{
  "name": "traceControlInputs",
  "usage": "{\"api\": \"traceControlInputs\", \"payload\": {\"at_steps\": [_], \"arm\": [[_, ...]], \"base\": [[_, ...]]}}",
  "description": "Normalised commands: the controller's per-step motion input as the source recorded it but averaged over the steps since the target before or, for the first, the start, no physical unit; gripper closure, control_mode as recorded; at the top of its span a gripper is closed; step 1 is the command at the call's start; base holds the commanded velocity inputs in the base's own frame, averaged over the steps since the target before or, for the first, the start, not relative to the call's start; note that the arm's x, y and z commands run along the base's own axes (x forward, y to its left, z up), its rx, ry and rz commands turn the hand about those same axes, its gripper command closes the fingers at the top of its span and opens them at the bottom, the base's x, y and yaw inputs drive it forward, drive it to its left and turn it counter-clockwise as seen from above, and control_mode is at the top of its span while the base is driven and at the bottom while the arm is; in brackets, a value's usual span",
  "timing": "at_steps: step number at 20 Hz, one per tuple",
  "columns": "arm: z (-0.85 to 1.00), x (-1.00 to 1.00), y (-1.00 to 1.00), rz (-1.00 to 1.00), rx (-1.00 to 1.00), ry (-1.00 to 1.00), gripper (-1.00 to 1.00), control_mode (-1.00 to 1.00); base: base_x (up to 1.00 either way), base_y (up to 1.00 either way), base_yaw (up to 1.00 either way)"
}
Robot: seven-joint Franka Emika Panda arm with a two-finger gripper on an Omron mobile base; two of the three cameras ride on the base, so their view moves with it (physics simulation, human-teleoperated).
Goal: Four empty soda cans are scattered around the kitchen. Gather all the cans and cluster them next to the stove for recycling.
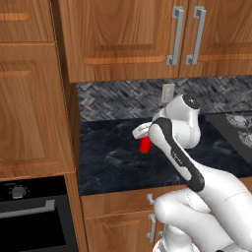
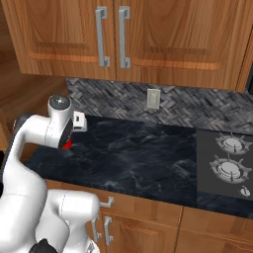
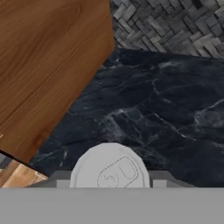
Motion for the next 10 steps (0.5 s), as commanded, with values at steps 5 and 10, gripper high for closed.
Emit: {"api": "traceControlInputs", "payload": {"at_steps": [5, 10], "arm": [[0.55, -0.59, -0.48, -0.04, -0.11, -0.03, 1.0, -1.0], [0.36, -0.59, -0.45, -0.06, -0.11, -0.02, 1.0, -1.0]], "base": [[0.0, 0.0, 0.0], [0.0, 0.0, 0.0]]}}
